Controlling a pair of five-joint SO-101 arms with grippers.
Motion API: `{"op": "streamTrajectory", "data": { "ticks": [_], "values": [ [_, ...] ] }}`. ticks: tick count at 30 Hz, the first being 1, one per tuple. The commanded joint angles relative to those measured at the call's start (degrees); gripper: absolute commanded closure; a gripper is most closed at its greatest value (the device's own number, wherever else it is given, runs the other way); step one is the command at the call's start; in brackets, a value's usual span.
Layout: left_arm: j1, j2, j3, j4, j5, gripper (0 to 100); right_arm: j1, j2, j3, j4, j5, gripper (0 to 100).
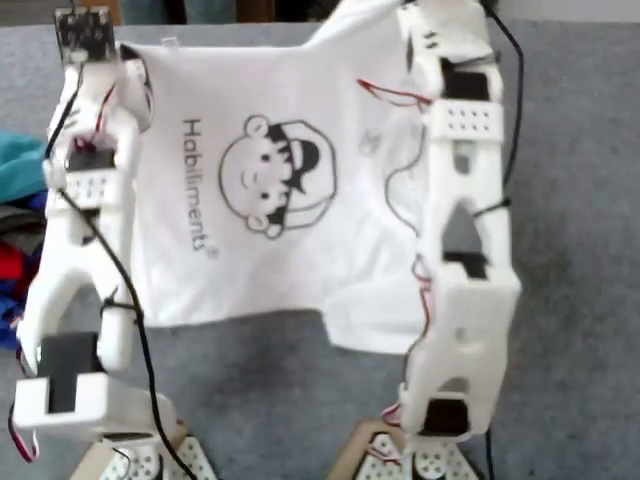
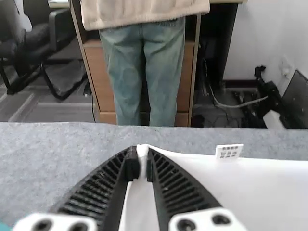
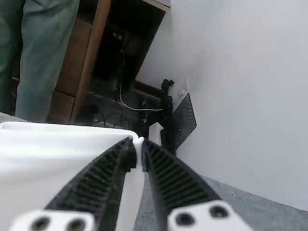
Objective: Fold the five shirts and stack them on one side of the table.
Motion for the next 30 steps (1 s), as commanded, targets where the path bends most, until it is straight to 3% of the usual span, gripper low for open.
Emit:
{"op": "streamTrajectory", "data": {
  "ticks": [1,7,12,16,19,23,26,30],
  "values": [
    [-0.6,0.5,-7.5,9.8,-0.4,97,-0.7,5.1,-21.9,13.0,0.3,98.5],
    [-1.9,0.5,-5.1,23.7,-0.5,97,-0.8,10.4,-48.0,47.1,0.4,98.5],
    [-2.6,0.5,-5.5,45.0,-0.6,97,-0.5,6.9,-46.1,71.2,1.0,98.5],
    [-2.5,0.6,-4.8,55.6,-0.6,97,2.0,3.5,-41.9,70.9,1.2,98.5],
    [-2.4,0.6,-3.0,59.1,-0.6,97,1.6,-2.9,-32.6,70.9,1.3,98.5],
    [-1.0,-0.2,2.1,59.3,-1.2,97,0.8,-16.2,-10.2,70.7,3.1,98.5],
    [0.1,-4.2,9.6,57.3,-5.8,97,-0.2,-26.2,9.4,69.5,5.7,98.5],
    [0.0,-12.0,21.6,51.4,-7.0,97,0.4,-38.2,34.5,60.0,6.8,98.5]
  ]
}}
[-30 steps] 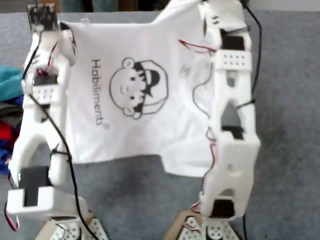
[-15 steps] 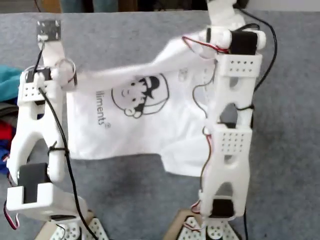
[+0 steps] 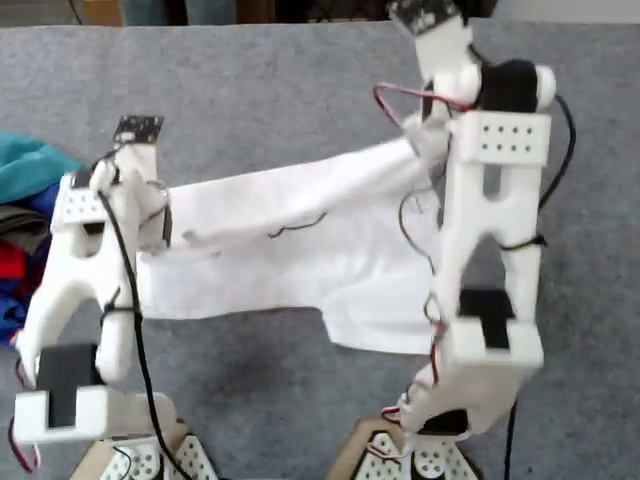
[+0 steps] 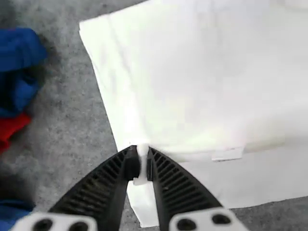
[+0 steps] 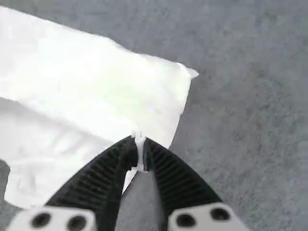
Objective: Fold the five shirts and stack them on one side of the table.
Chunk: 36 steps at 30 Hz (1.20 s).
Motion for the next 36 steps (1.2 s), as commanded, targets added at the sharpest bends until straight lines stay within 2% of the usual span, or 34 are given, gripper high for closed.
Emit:
{"op": "streamTrajectory", "data": {
  "ticks": [1,7,12,15,22,33,36],
  "values": [
    [-0.3,-8.5,9.5,-4.7,-1.2,97,0.0,-13.0,25.3,-9.8,1.0,98.5],
    [-4.4,-16.8,22.5,-12.1,-8.2,97,0.3,-26.9,56.9,-24.0,0.5,98.5],
    [-6.7,-20.0,26.0,-12.4,-10.3,97,4.9,-37.8,70.9,-27.2,0.6,98.5],
    [-7.2,-20.6,26.2,-12.3,-10.3,97,8.2,-43.9,75.9,-26.9,1.5,98.5],
    [-6.7,-20.6,22.9,-9.0,-10.3,97,8.8,-55.4,85.1,-25.4,3.4,98.5],
    [-6.9,-20.5,23.1,-8.7,-10.4,97,9.1,-63.3,90.6,-21.9,3.1,98.5],
    [-6.6,-20.0,23.2,-8.7,-10.4,97,11.5,-64.2,90.5,-21.6,3.5,98.5]
  ]
}}
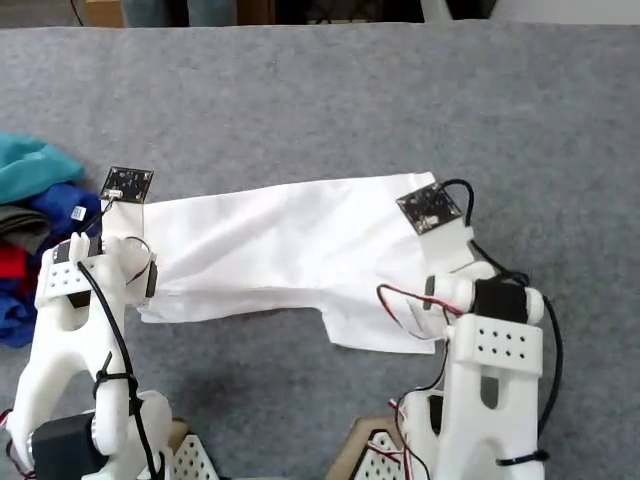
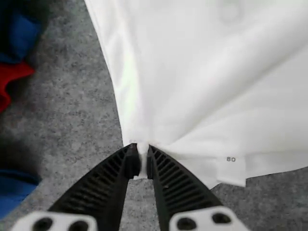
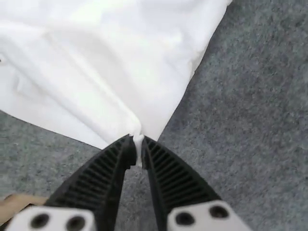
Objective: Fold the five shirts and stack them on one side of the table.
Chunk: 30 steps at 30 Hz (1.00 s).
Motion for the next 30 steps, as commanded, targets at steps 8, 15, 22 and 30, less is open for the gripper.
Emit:
{"op": "streamTrajectory", "data": {
  "ticks": [8,15,22,30],
  "values": [
    [-0.1,-1.5,-2.0,0.7,-4.5,97,7.2,-1.9,2.0,1.3,10.0,98.5],
    [-0.2,-1.2,0.5,0.4,-7.6,97,4.5,-1.9,5.5,1.0,11.4,98.5],
    [-5.1,-1.8,-2.6,4.4,-10.1,82,4.8,-1.9,4.4,1.5,13.2,81.5],
    [-11.5,-1.8,-26.0,26.0,-18.8,79,3.1,-1.3,-10.1,6.3,11.3,81.6]
  ]
}}
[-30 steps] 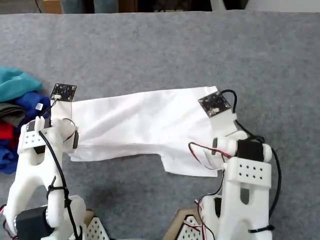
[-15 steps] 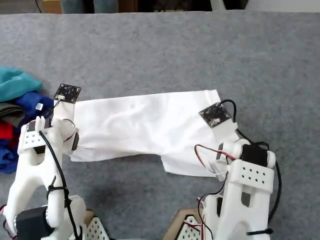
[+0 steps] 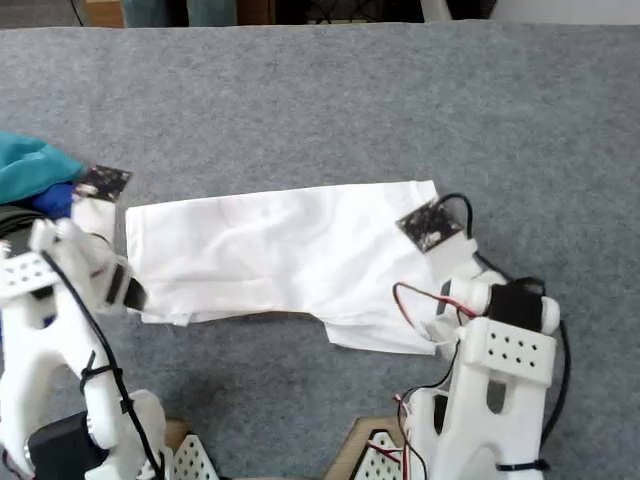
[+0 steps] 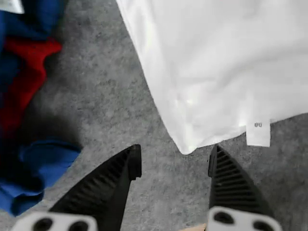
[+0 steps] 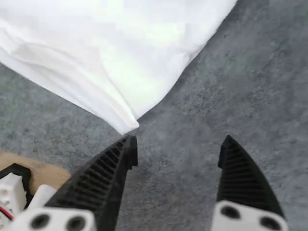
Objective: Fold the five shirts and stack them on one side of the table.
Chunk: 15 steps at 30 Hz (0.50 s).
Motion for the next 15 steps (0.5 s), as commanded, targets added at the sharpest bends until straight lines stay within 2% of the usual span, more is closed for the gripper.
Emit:
{"op": "streamTrajectory", "data": {
  "ticks": [1,2,3,4,6,8,12,15],
  "values": [
    [-1.3,-1.3,-14.4,6.7,-1.0,82,-4.0,0.3,-8.9,0.7,-3.1,89.4],
    [-1.1,-1.1,-16.8,7.2,0.6,87,-6.2,1.5,-10.2,0.8,-4.7,97.6],
    [-0.7,-1.1,-18.6,7.2,3.1,93,-9.0,3.4,-11.1,0.7,-6.3,98.6],
    [0.6,-1.1,-19.2,6.2,5.5,98,-11.6,5.6,-11.7,0.6,-7.6,95.3],
    [3.3,-1.0,-17.5,2.5,10.6,95,-17.1,11.1,-12.9,-0.9,-10.9,97.1],
    [6.2,-1.0,-14.0,-3.0,16.9,97,-22.3,17.3,-13.7,-4.3,-14.2,98.2],
    [10.7,-1.0,-2.2,-20.7,27.6,97,-28.6,29.9,-16.3,-8.7,-17.8,98.5],
    [12.0,-1.0,8.0,-36.4,32.6,97,-30.3,36.9,-17.8,-8.8,-17.9,98.5]
  ]
}}
